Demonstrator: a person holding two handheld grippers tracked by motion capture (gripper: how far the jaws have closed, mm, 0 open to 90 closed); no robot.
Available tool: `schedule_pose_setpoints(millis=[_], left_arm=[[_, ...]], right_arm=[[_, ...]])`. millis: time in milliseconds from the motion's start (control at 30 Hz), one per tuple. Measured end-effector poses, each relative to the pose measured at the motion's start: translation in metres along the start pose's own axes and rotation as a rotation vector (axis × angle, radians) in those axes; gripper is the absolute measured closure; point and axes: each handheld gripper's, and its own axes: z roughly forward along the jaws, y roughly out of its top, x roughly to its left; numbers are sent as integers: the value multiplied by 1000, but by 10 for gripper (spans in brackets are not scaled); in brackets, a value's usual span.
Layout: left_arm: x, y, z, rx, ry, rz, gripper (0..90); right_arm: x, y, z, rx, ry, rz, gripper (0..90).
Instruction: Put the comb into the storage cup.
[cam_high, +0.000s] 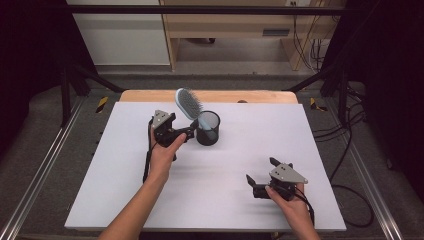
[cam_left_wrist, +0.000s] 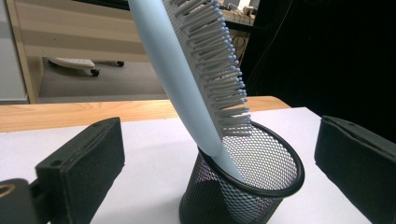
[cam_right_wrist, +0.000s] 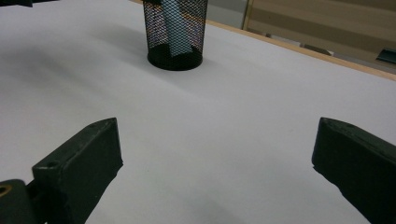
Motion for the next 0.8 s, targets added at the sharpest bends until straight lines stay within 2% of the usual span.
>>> schedule_pose_setpoints(millis=[367,800], left_arm=[[-6,2,-8,5,-11,36,15],[-7,4,-18,4,-13,60,15]], right_arm=[[0,0,0,0,0,-1,19],[1,0,0,0,0,-2,19]])
